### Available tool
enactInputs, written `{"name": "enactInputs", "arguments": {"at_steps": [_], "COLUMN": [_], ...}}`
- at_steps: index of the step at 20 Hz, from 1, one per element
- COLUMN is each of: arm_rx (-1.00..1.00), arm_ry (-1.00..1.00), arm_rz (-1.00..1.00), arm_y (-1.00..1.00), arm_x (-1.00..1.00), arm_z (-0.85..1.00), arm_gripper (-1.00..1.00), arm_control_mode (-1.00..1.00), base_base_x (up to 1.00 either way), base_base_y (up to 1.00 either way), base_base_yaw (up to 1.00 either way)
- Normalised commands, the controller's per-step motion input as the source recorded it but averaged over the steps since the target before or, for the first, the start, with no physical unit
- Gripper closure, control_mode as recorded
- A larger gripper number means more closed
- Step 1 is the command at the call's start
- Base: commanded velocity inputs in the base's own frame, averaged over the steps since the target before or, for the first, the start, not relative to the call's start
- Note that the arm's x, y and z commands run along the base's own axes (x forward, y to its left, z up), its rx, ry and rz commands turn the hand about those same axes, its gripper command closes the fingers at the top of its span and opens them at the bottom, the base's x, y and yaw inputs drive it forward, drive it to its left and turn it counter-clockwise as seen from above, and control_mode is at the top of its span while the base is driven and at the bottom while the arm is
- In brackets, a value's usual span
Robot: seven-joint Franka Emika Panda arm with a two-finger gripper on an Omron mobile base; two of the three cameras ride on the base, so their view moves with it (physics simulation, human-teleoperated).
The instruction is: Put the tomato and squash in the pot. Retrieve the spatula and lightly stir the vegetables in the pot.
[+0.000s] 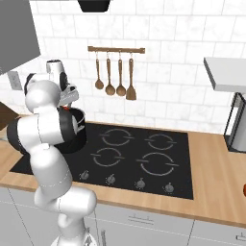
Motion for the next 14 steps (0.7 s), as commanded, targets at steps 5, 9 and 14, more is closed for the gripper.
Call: {"name": "enactInputs", "arguments": {"at_steps": [5,9,14], "arm_rx": [0.0,0.0,0.0], "arm_ry": [0.0,0.0,0.0], "arm_rz": [0.0,0.0,0.0], "arm_y": [0.03,0.03,0.04], "arm_x": [0.0,0.0,0.0], "arm_z": [-0.22,-0.23,-0.22], "arm_gripper": [1.0,1.0,1.0], "arm_control_mode": [-1.0,-1.0,-1.0], "base_base_x": [0.0,0.0,0.0], "base_base_y": [0.0,0.0,0.0], "base_base_yaw": [0.0,0.0,0.0]}}
